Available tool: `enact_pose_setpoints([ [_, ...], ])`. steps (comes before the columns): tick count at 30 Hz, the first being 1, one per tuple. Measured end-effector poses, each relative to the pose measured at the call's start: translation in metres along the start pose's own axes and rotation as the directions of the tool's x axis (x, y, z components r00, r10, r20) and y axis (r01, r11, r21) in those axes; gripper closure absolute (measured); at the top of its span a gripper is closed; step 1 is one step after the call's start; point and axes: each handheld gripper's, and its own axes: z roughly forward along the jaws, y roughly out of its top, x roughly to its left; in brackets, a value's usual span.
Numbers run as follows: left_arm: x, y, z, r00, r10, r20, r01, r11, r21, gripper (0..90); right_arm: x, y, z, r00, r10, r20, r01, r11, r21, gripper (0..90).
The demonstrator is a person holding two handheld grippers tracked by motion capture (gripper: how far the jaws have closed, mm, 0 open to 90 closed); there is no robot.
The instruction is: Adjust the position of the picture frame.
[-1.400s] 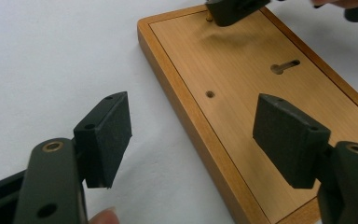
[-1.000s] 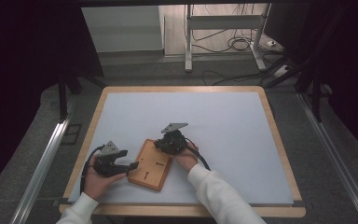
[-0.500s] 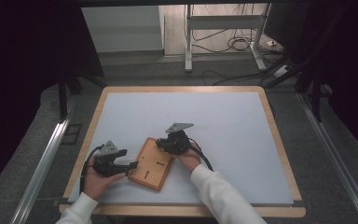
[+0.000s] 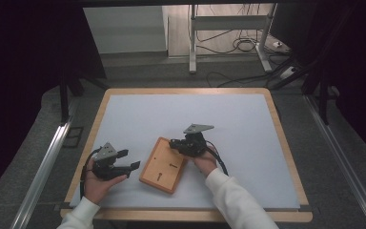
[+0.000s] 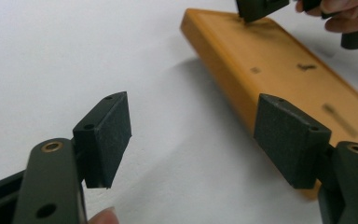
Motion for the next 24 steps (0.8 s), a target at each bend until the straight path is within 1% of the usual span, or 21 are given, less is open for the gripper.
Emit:
enact_pose_setpoints([
  [1,0.000,0.000,0.000,1.0000,0.001,0.001,-0.001,1.0000,0.001,27.1,-0.004,-0.001,-0.008,0.9999,0.006,0.012,-0.006,1.000,0.000,82.4],
  [3,-0.001,0.000,0.002,1.0000,0.003,0.003,-0.003,1.0000,0.006,27.1,-0.007,-0.001,-0.015,0.9996,0.007,0.027,-0.007,1.000,-0.002,83.0],
  [7,-0.001,0.000,0.002,1.0000,0.002,0.002,-0.002,1.0000,0.008,27.1,-0.013,-0.001,-0.028,0.9977,0.031,0.060,-0.031,1.000,-0.001,84.5],
  [9,-0.001,0.000,0.003,1.0000,0.004,0.001,-0.004,0.9999,0.012,27.1,-0.014,0.000,-0.031,0.9959,0.001,0.091,-0.002,1.000,0.010,84.5],
  [11,-0.001,-0.001,0.003,1.0000,0.005,0.003,-0.005,0.9998,0.017,27.1,-0.013,0.000,-0.033,0.9922,-0.018,0.123,0.016,1.000,0.018,84.5],
  [14,-0.001,-0.001,0.004,1.0000,0.005,0.004,-0.005,0.9998,0.019,27.1,-0.014,0.000,-0.033,0.9905,-0.016,0.136,0.013,1.000,0.025,84.6],
  [19,-0.001,-0.001,0.005,0.9999,0.009,0.008,-0.009,0.9995,0.029,27.0,-0.021,-0.004,-0.029,0.9815,-0.035,0.188,0.024,0.998,0.064,84.5],
  [22,-0.001,-0.001,0.005,0.9999,0.010,0.009,-0.010,0.9996,0.028,27.1,-0.026,-0.007,-0.027,0.9809,-0.024,0.193,0.011,0.997,0.071,84.4],
  [24,-0.001,-0.001,0.005,0.9999,0.010,0.008,-0.010,0.9995,0.028,27.0,-0.027,-0.007,-0.027,0.9812,-0.020,0.192,0.007,0.998,0.070,84.4],
])
